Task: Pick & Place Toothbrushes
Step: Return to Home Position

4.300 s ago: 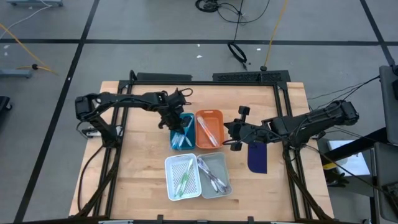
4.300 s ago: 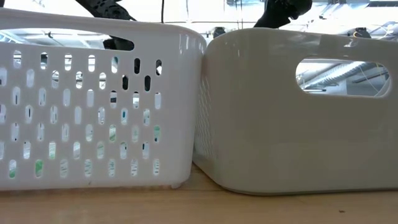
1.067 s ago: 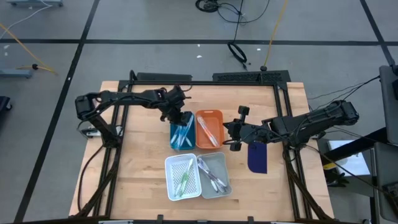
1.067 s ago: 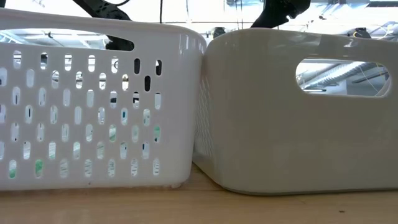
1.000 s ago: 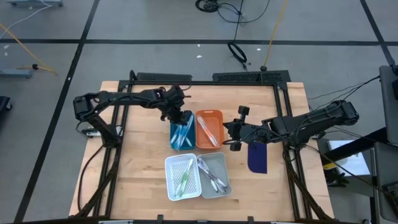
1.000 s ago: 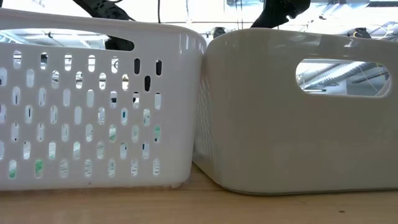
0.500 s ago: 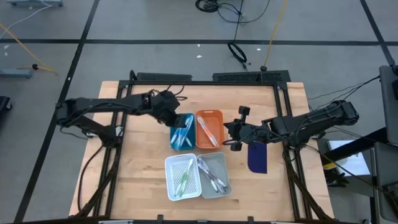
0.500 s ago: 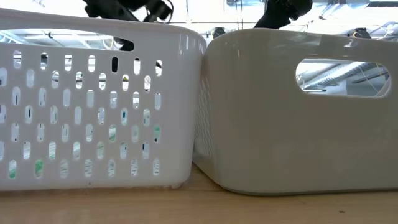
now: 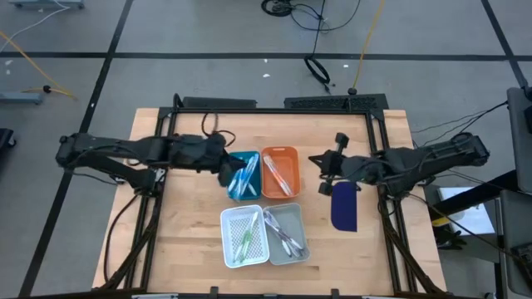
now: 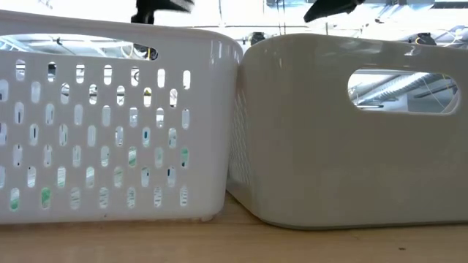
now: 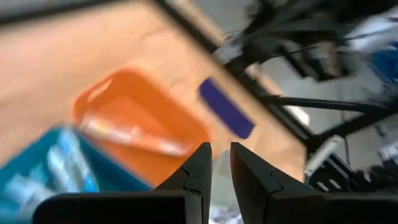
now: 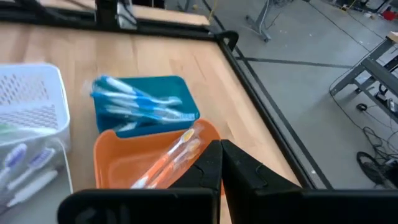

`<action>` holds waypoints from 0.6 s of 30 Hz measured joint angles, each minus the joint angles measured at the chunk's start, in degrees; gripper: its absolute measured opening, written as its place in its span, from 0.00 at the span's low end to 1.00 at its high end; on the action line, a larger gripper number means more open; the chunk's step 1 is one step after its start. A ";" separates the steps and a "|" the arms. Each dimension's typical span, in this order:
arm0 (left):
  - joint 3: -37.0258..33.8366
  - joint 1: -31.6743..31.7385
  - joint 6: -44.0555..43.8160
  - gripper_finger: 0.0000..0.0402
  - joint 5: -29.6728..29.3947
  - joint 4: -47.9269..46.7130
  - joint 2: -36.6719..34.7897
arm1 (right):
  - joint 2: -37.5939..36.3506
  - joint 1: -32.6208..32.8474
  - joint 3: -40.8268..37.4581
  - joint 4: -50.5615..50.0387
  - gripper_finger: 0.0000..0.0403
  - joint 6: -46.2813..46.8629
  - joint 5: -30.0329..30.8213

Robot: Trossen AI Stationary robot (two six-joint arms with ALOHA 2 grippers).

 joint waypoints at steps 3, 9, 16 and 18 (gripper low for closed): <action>0.00 -2.11 6.64 0.14 -0.72 3.90 -2.30 | -2.79 0.13 0.00 -0.83 0.00 0.80 -0.26; 0.00 -5.07 14.35 0.14 -0.99 6.18 -6.55 | -8.11 0.13 0.00 -2.55 0.00 1.09 -6.40; -0.10 -7.89 20.71 0.14 0.27 6.28 -9.32 | -13.51 0.16 0.00 -6.86 0.00 5.65 -11.70; -0.89 -8.23 21.45 0.14 0.24 6.83 -9.69 | -14.69 0.17 0.00 -8.43 0.00 6.91 -12.38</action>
